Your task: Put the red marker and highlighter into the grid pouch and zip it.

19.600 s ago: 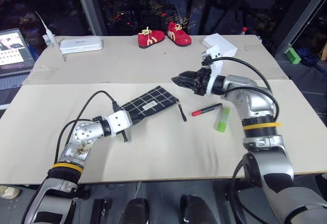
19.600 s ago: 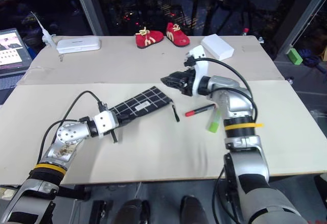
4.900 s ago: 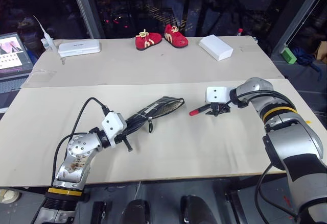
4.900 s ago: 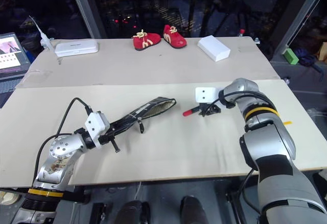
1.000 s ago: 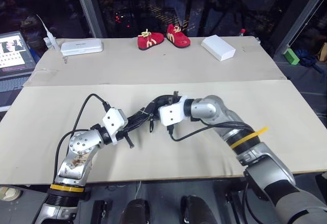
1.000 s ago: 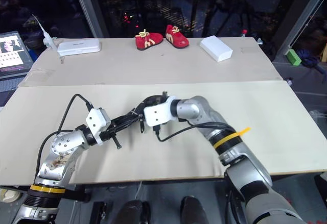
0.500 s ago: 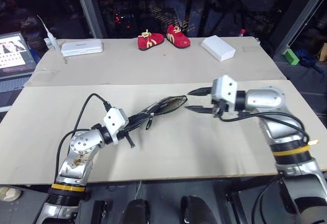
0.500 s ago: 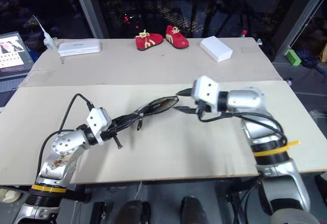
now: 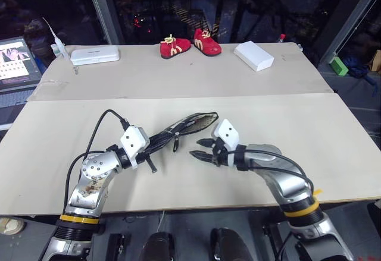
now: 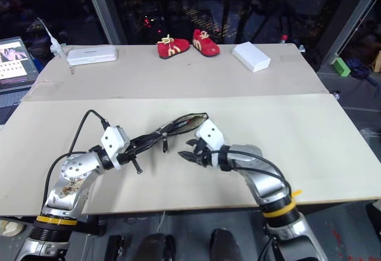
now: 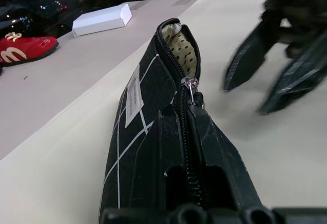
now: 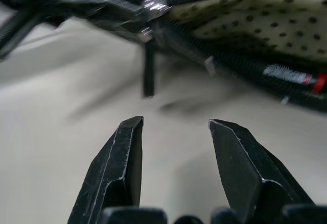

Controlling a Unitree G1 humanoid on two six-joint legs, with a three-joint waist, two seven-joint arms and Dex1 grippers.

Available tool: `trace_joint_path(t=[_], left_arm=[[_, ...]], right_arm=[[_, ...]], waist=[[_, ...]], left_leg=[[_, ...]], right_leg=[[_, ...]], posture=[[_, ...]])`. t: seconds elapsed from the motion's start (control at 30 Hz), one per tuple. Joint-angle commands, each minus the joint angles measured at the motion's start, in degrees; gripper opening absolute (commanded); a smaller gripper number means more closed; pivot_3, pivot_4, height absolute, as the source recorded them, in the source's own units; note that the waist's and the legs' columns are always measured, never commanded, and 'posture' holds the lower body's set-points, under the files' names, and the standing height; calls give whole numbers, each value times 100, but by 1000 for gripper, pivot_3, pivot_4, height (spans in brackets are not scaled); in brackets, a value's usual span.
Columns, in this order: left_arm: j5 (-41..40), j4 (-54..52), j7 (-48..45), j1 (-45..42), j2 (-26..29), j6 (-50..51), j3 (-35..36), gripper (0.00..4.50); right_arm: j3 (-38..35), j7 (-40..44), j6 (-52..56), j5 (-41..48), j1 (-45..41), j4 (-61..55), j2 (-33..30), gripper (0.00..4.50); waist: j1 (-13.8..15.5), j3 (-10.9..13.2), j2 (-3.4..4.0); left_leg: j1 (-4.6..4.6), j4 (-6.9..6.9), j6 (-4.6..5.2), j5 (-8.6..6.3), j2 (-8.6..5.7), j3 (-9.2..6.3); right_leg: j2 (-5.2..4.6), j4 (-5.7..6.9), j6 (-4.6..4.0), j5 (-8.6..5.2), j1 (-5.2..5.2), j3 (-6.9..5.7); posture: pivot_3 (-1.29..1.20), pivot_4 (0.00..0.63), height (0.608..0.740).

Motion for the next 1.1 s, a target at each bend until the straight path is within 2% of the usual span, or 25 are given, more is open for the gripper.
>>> trace_joint_path(t=[0.03,0.37,0.57,0.67,0.83,1.03,1.1], left_arm=[[-69,-97,-9,-62,2,-110,49,0],[-56,-71,-20,-64,-41,-115,23,0],[-48,-84,-12,-63,-41,-111,22,0],[-46,-80,-4,-60,-36,-109,34,0],[-47,-91,5,-46,-34,-97,39,0],[-40,-78,21,-72,-54,-96,27,0],[-40,-79,26,-69,-55,-97,30,0]], right_arm=[[189,-69,45,9,-152,26,264,2323],[346,-286,-61,-61,-587,762,965,2323],[340,-198,-132,-49,-643,838,1011,2323],[308,-57,-149,-10,-604,751,889,1643],[140,31,-86,77,-653,705,769,93],[-12,51,-25,82,-681,679,591,93],[-95,112,-26,5,-700,616,288,93]], waist=[[1,0,0],[-3,0,0],[-9,0,0],[-10,0,0],[-9,0,0],[-9,0,0],[-8,0,0]], left_leg=[[-1,0,0,0,0,1],[0,0,0,0,0,0],[-1,0,0,0,1,1],[-1,0,0,0,1,0],[-1,0,0,0,1,-1],[-1,0,0,0,1,-1],[-1,0,0,0,1,-1]], right_leg=[[1,0,0,0,0,-2],[-1,2,0,0,1,-2],[0,2,0,0,0,-3],[0,2,0,0,1,-2],[0,2,0,0,1,-3],[0,2,0,0,1,-3],[0,2,0,0,1,-3]], posture=[[0,150,740],[0,150,740],[0,150,740],[0,150,740],[0,150,740],[0,150,740],[0,150,740]])
